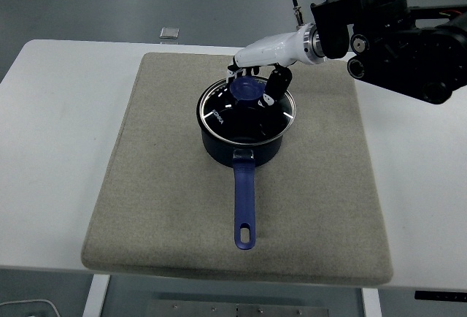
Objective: Lift the pot lid and place it to the right of the pot.
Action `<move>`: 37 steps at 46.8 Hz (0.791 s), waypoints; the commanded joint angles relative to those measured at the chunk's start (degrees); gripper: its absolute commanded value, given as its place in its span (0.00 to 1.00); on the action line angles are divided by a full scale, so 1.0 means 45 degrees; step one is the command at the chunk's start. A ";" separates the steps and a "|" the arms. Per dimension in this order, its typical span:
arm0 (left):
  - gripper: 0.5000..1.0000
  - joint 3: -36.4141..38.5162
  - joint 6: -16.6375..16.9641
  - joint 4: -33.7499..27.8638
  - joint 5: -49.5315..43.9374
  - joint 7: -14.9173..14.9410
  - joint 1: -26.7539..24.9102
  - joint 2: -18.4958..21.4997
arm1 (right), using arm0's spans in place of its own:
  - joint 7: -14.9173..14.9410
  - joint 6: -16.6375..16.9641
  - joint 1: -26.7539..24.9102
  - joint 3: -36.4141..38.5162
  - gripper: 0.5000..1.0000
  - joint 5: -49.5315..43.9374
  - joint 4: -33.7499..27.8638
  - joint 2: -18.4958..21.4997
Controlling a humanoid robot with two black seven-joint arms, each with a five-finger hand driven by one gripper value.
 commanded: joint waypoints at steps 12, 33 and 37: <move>1.00 -0.0016 0.0001 0.0000 0.0001 0.0000 0.0000 0.0000 | 0.0488 0.0222 0.0201 -0.0034 0.13 0.0089 -0.0392 -0.0803; 1.00 0.0004 0.0001 0.0000 0.0001 0.0000 0.0000 0.0000 | 0.0508 0.0242 -0.0326 -0.0053 0.10 0.0089 -0.1153 -0.1527; 1.00 -0.0016 0.0001 0.0000 0.0001 0.0000 0.0000 0.0000 | 0.0508 0.0222 -0.0404 -0.0053 0.10 0.0070 -0.1310 -0.1527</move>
